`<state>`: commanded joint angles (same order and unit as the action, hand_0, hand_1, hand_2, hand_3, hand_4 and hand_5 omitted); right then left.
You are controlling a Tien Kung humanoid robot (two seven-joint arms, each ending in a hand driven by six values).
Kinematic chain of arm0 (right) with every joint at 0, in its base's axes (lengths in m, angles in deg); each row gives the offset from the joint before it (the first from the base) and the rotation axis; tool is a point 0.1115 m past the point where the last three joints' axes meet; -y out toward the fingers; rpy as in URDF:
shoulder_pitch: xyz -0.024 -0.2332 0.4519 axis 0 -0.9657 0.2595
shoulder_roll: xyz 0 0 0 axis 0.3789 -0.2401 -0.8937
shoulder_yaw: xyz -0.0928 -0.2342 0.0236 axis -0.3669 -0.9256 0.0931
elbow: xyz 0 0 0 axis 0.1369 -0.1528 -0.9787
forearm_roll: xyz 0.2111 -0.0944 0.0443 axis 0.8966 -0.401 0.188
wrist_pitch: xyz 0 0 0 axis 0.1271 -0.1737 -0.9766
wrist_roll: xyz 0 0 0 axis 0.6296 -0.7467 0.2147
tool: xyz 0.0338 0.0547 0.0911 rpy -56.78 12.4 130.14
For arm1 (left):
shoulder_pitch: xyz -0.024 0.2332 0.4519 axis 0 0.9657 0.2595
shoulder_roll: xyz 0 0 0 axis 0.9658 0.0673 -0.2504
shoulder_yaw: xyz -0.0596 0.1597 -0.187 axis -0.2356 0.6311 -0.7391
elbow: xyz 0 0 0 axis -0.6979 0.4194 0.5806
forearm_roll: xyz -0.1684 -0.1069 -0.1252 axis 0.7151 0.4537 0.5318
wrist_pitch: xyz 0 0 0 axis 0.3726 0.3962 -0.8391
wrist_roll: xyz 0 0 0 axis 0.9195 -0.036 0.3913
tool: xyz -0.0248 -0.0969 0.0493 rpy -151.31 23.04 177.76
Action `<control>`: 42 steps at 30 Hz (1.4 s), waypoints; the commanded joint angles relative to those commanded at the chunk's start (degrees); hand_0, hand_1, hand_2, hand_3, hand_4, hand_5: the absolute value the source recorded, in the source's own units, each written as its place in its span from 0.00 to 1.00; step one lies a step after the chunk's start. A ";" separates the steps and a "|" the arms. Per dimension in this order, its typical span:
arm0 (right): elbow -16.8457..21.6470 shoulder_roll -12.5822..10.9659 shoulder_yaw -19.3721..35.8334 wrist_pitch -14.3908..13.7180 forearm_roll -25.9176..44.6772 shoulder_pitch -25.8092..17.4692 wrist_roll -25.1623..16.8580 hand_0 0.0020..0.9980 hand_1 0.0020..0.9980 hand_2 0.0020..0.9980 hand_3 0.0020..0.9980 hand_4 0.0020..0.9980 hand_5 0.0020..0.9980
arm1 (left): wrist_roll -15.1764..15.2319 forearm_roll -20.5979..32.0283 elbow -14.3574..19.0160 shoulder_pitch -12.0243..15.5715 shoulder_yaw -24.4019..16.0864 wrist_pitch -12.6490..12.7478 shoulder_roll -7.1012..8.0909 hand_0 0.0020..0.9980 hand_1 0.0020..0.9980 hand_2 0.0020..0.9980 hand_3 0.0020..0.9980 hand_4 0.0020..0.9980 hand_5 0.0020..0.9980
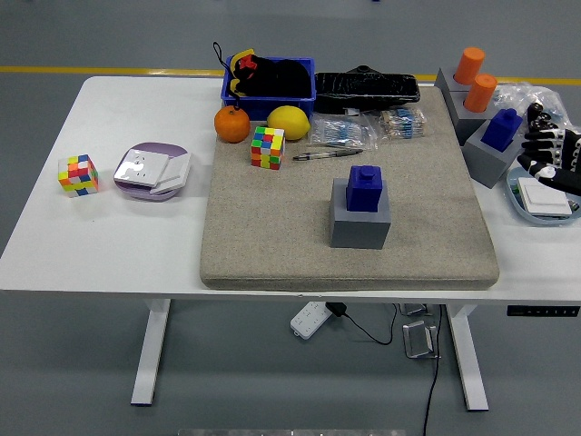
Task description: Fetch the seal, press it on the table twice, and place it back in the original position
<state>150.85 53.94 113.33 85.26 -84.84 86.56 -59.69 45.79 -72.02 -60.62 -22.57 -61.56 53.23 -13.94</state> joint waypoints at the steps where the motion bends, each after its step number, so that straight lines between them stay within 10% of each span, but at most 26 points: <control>1: -0.03 0.09 -0.33 0.01 0.05 0.15 0.00 0.79 0.66 0.66 0.65 0.79 0.18 | 0.01 -0.01 0.01 -0.01 -0.02 0.00 -0.01 0.81 0.81 0.79 0.83 0.79 0.40; 24: -2.28 2.00 -16.46 3.30 -2.94 6.95 -2.16 0.81 0.78 0.86 0.92 0.95 0.00 | 0.06 0.60 0.09 -0.30 0.92 -0.18 -0.12 0.81 0.81 0.78 0.84 0.79 0.39; 42: -4.91 3.55 -21.31 3.35 -3.32 9.97 -3.83 0.84 0.82 0.89 0.92 0.97 0.00 | 0.10 1.09 0.11 -0.56 1.81 -0.38 -0.27 0.81 0.82 0.79 0.84 0.79 0.39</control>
<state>145.94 57.50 92.02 88.61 -88.17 96.53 -63.52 45.90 -70.93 -60.51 -23.12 -59.74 52.85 -14.20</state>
